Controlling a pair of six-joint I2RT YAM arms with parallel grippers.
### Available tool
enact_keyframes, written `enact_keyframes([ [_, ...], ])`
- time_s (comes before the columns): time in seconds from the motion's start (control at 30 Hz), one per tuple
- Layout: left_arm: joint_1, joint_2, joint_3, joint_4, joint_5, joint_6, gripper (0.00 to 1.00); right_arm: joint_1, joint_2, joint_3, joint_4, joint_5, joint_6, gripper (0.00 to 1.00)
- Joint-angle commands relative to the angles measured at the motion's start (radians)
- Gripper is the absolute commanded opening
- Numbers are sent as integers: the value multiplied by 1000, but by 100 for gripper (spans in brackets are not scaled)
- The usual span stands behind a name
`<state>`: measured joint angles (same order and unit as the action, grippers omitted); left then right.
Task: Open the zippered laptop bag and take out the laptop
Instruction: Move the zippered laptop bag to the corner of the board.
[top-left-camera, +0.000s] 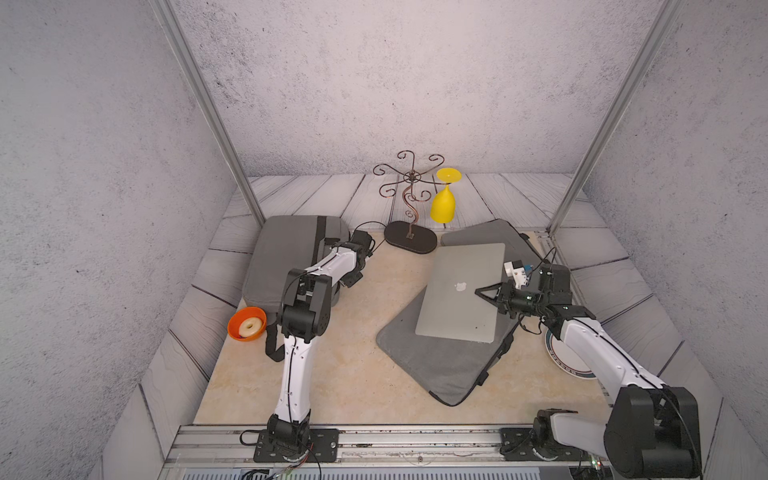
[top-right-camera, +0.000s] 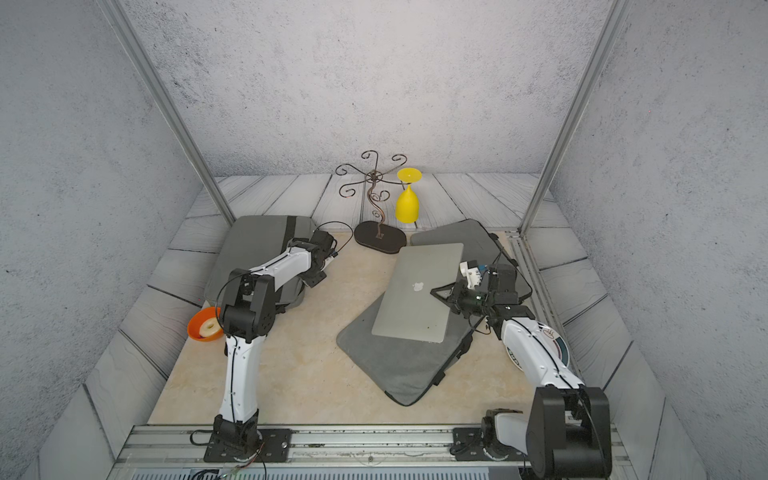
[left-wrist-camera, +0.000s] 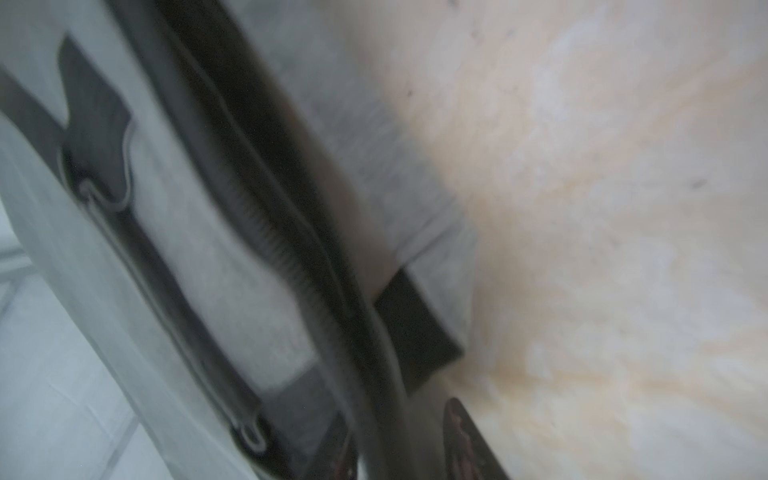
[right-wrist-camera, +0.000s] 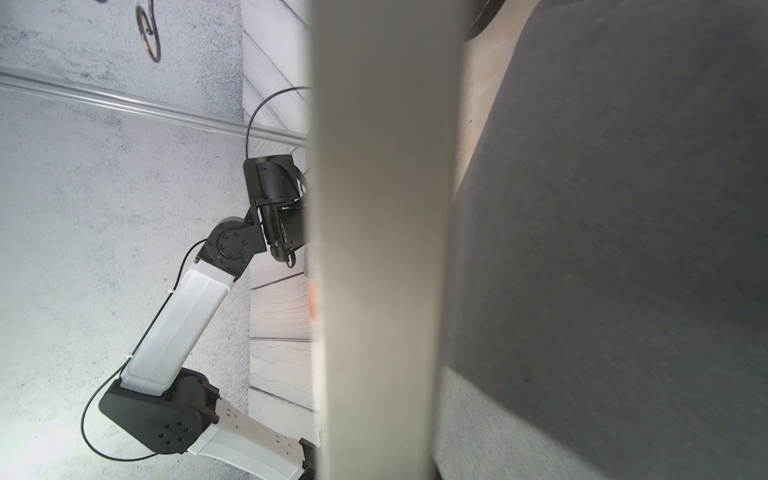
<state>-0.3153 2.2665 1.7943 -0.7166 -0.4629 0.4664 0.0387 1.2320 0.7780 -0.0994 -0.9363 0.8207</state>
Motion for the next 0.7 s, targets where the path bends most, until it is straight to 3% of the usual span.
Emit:
enact_keyframes([
  [0.0,-14,-73,-9,-116,27,-91,41,29,-20,5,155,-96,17,0],
  [0.27,-41,-189,-37,-212,154,-250,53,97,-70,-44,145,-89,9,0],
  [0.4,-39,-294,-54,-303,344,-437,55,152,-95,-74,150,-89,15,0],
  [0.5,-41,-407,-152,-279,505,-544,57,213,-127,-100,171,-63,40,0],
  [0.67,-42,-553,-294,-261,659,-656,60,329,-170,-160,234,23,109,0],
])
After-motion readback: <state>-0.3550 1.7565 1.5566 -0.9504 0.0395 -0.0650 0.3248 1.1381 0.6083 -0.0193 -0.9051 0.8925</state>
